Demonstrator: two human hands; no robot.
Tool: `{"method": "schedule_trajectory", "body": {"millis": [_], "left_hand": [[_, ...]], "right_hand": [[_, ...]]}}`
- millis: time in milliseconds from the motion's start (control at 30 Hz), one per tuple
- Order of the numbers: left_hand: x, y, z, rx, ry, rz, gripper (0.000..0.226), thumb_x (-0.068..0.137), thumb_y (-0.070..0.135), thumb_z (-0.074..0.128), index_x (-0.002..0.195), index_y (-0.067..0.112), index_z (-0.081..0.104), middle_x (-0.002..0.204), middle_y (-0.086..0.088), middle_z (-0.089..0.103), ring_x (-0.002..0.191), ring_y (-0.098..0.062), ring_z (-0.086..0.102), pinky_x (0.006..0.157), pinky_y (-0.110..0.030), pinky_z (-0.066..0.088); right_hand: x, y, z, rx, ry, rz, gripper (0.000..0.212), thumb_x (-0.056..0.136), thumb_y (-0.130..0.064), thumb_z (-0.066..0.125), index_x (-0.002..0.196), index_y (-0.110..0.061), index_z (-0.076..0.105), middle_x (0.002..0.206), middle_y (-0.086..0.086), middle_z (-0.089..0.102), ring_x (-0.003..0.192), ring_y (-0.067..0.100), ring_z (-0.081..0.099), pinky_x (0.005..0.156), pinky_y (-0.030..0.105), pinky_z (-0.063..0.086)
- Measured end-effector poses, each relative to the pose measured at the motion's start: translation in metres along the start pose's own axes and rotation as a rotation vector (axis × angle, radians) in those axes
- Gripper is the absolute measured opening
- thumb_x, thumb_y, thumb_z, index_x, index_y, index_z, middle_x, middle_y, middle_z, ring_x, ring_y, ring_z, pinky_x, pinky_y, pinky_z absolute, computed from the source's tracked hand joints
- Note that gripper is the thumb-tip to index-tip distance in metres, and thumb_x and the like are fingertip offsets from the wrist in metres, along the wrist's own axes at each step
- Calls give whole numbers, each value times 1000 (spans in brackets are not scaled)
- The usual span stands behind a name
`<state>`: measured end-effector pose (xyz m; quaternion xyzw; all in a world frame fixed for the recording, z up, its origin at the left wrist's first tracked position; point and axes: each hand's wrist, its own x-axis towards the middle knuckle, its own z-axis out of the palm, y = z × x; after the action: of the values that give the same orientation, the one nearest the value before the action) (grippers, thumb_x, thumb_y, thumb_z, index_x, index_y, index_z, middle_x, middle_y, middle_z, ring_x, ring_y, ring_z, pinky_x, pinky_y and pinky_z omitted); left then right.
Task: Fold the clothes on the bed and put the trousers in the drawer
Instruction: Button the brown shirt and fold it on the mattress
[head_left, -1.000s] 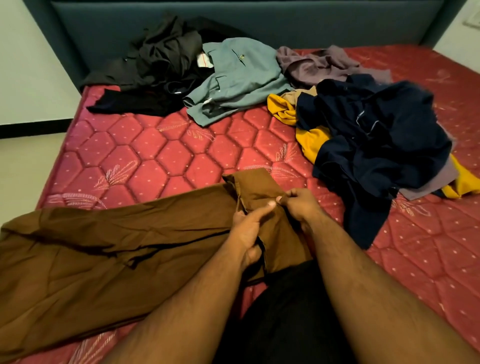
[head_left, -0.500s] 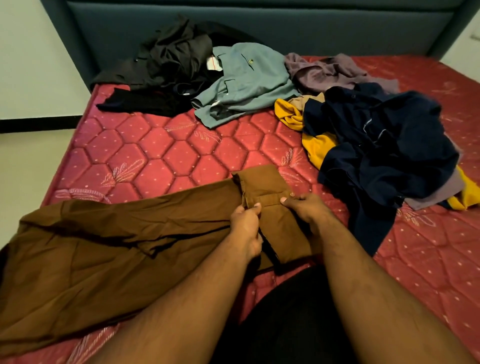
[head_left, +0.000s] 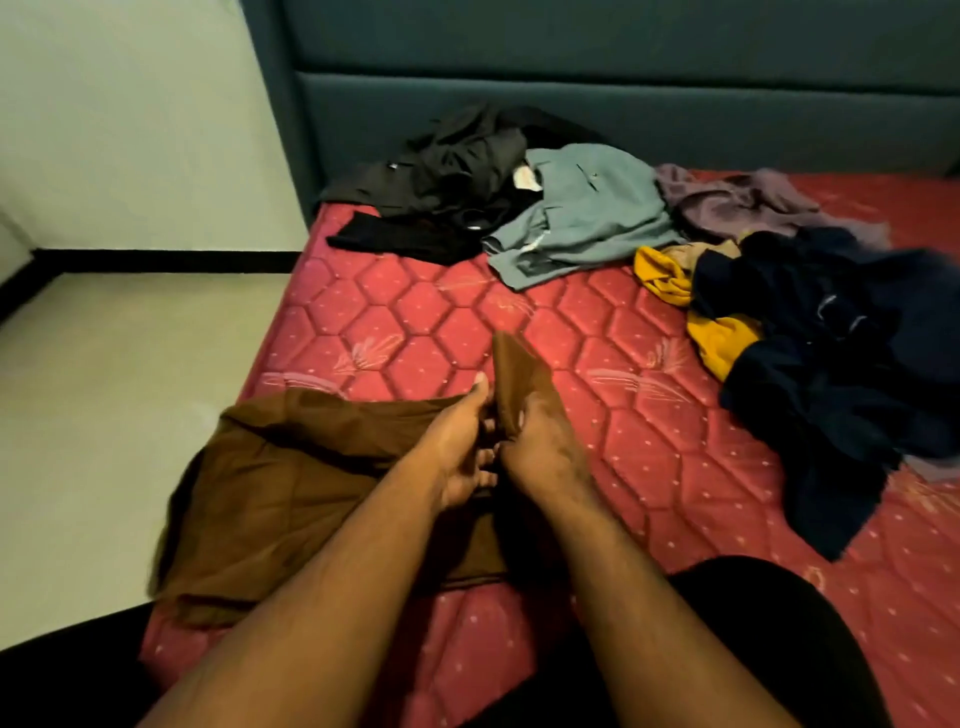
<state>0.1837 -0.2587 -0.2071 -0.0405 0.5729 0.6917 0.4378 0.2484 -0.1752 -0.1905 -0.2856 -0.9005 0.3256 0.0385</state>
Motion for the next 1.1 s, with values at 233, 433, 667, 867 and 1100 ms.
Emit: {"method": "schedule_trajectory", "body": {"millis": [233, 433, 667, 867, 1100], "left_hand": [[-29, -4, -82, -57, 210, 31, 15, 97, 4, 51, 88, 7, 63, 68, -7, 65, 60, -18, 64, 60, -28, 54], [-50, 16, -89, -57, 237, 161, 26, 90, -7, 54, 107, 9, 67, 93, -14, 71, 76, -23, 66, 66, -31, 57], [-94, 25, -181, -39, 452, 181, 27, 92, -5, 55, 109, 13, 66, 90, -8, 70, 77, -20, 66, 63, -27, 56], [-97, 12, -238, -85, 513, 169, 33, 92, -4, 55, 120, 10, 65, 102, -11, 72, 87, -24, 69, 65, -30, 56], [-79, 4, -241, 61, 630, 406, 43, 90, -4, 58, 127, 17, 58, 112, -10, 69, 101, -23, 67, 85, -36, 57]], "right_hand": [[-30, -50, 76, 359, -143, 16, 18, 85, -7, 53, 82, -23, 44, 78, 2, 59, 77, 25, 59, 68, 35, 46], [-17, -31, 34, 356, 166, -101, 26, 87, -7, 57, 82, -33, 53, 75, -3, 64, 64, 22, 58, 66, 36, 51], [-36, -65, 89, -347, -185, -326, 53, 94, -59, 39, 142, -37, 38, 155, -9, 31, 146, 18, 20, 114, 53, 12], [-59, -93, 134, -452, -306, -365, 71, 91, -70, 26, 152, -37, 12, 163, -6, 5, 149, 22, -3, 115, 61, -5], [-45, -99, 136, -531, -272, -436, 72, 90, -73, 15, 152, -37, 12, 163, -6, 6, 149, 19, 0, 115, 58, 2]]}}
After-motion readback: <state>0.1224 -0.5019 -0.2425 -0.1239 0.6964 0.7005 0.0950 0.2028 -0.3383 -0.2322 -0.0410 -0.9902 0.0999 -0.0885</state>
